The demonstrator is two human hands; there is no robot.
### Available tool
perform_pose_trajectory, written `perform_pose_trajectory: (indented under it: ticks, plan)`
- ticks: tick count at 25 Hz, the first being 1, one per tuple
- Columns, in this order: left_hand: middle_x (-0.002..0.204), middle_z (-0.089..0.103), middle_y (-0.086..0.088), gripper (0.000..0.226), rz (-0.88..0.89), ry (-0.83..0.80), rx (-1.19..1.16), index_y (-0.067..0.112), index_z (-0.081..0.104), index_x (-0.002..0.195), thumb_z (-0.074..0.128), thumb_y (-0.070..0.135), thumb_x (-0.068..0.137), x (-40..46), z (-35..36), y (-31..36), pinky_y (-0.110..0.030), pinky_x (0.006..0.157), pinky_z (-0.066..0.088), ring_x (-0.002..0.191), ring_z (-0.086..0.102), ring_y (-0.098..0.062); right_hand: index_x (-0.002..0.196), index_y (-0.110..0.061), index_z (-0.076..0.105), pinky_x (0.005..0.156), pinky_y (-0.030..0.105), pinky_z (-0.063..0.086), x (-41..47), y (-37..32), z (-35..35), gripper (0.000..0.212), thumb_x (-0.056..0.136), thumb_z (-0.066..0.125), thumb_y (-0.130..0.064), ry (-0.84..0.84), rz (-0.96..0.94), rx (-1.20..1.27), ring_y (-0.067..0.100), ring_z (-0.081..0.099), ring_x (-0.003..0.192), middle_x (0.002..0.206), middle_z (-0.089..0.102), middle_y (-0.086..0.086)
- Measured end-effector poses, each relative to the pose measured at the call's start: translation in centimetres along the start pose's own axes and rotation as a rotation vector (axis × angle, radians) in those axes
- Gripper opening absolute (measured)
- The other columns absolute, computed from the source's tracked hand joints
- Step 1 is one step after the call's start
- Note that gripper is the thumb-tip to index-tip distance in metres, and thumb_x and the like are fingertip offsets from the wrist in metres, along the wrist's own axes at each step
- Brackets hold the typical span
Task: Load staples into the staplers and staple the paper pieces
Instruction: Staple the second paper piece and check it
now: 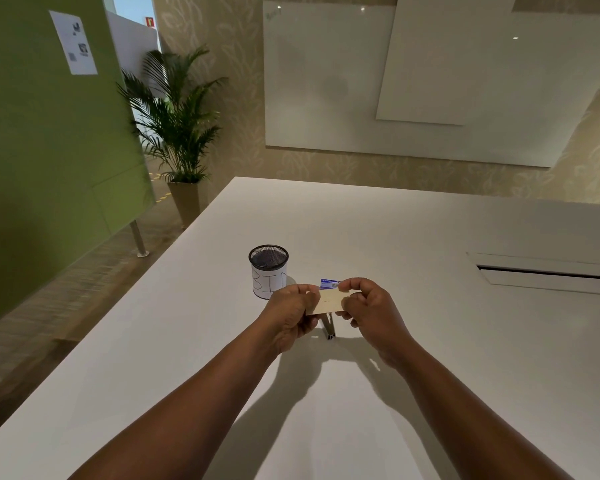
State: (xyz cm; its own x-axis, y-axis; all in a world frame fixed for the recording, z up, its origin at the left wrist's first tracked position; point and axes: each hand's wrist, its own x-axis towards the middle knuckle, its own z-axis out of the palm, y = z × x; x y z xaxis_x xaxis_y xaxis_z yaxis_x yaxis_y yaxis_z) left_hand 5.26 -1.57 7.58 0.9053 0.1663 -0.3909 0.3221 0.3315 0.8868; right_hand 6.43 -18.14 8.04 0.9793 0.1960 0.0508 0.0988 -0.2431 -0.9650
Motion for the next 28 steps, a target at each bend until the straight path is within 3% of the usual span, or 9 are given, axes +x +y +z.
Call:
perform_pose_trajectory:
  ticks: [3, 6, 8, 13, 15, 19, 22, 28]
  plan:
    - [0.102, 0.071, -0.014, 0.025, 0.054, -0.01, -0.012, 0.013, 0.067, 0.105, 0.062, -0.007, 0.091, 0.7, -1.2, -0.3, -0.023, 0.055, 0.055, 0.079, 0.064, -0.023, 0.119, -0.03, 0.057, 0.06, 0.029, 0.045, 0.8, 0.5, 0.3, 0.037, 0.093, 0.054, -0.005, 0.04, -0.029, -0.113, 0.01, 0.053, 0.058, 0.073, 0.067, 0.019]
    - [0.09, 0.071, -0.011, 0.021, 0.129, 0.057, -0.012, 0.01, 0.066, 0.1, 0.071, -0.004, 0.086, 1.3, -2.5, -0.8, -0.025, 0.062, 0.055, 0.078, 0.066, -0.024, 0.103, -0.025, 0.064, 0.058, 0.028, 0.042, 2.2, 0.6, 0.7, 0.018, 0.093, 0.058, -0.011, 0.102, -0.083, -0.226, 0.005, 0.048, 0.05, 0.061, 0.064, -0.004]
    - [0.081, 0.072, -0.008, 0.02, 0.152, 0.108, 0.004, 0.007, 0.066, 0.102, 0.075, 0.001, 0.086, 1.8, -3.4, -1.3, -0.024, 0.062, 0.054, 0.073, 0.07, -0.021, 0.092, -0.023, 0.067, 0.056, 0.026, 0.04, 3.1, -0.1, 1.2, 0.012, 0.094, 0.06, -0.013, 0.131, -0.126, -0.292, 0.004, 0.049, 0.05, 0.063, 0.063, -0.007]
    - [0.076, 0.074, -0.008, 0.011, 0.148, 0.182, 0.343, 0.007, 0.068, 0.096, 0.073, 0.006, 0.086, 3.3, -5.3, -2.7, -0.021, 0.057, 0.051, 0.058, 0.066, -0.011, 0.093, -0.02, 0.073, 0.062, 0.015, 0.043, 5.8, -2.8, 2.9, 0.014, 0.097, 0.062, -0.012, 0.188, -0.297, -0.335, -0.003, 0.06, 0.063, 0.074, 0.067, -0.013]
    - [0.072, 0.075, -0.01, 0.003, 0.147, 0.163, 0.457, 0.007, 0.065, 0.087, 0.067, 0.007, 0.09, 3.9, -5.4, -2.8, -0.025, 0.061, 0.052, 0.055, 0.064, -0.011, 0.103, -0.019, 0.077, 0.069, 0.022, 0.047, 7.4, -3.5, 4.2, 0.021, 0.097, 0.059, -0.009, 0.174, -0.378, -0.372, 0.004, 0.061, 0.069, 0.084, 0.069, -0.01]
    - [0.08, 0.078, -0.015, 0.025, 0.092, 0.162, 0.435, 0.009, 0.058, 0.079, 0.061, 0.022, 0.1, 5.4, -5.3, -2.6, -0.03, 0.062, 0.054, 0.059, 0.069, -0.021, 0.117, -0.015, 0.076, 0.082, 0.039, 0.056, 10.3, -4.1, 6.6, 0.027, 0.099, 0.057, -0.008, 0.106, -0.528, -0.536, 0.02, 0.066, 0.092, 0.107, 0.074, 0.003]
    - [0.075, 0.076, -0.012, 0.027, 0.054, 0.159, 0.459, 0.008, 0.059, 0.082, 0.059, 0.027, 0.101, 6.1, -5.4, -2.2, -0.025, 0.053, 0.053, 0.056, 0.07, -0.022, 0.11, -0.012, 0.076, 0.083, 0.041, 0.054, 12.1, -4.2, 7.9, 0.025, 0.097, 0.054, -0.006, 0.024, -0.549, -0.661, 0.027, 0.065, 0.095, 0.105, 0.073, 0.008]
    - [0.079, 0.077, -0.014, 0.031, 0.033, 0.127, 0.495, 0.01, 0.06, 0.082, 0.056, 0.033, 0.102, 6.9, -5.5, -2.1, -0.025, 0.053, 0.054, 0.06, 0.073, -0.022, 0.096, -0.009, 0.072, 0.073, 0.041, 0.05, 14.2, -3.0, 10.0, 0.019, 0.095, 0.053, -0.009, -0.171, -0.55, -0.87, 0.03, 0.059, 0.084, 0.09, 0.068, 0.01]
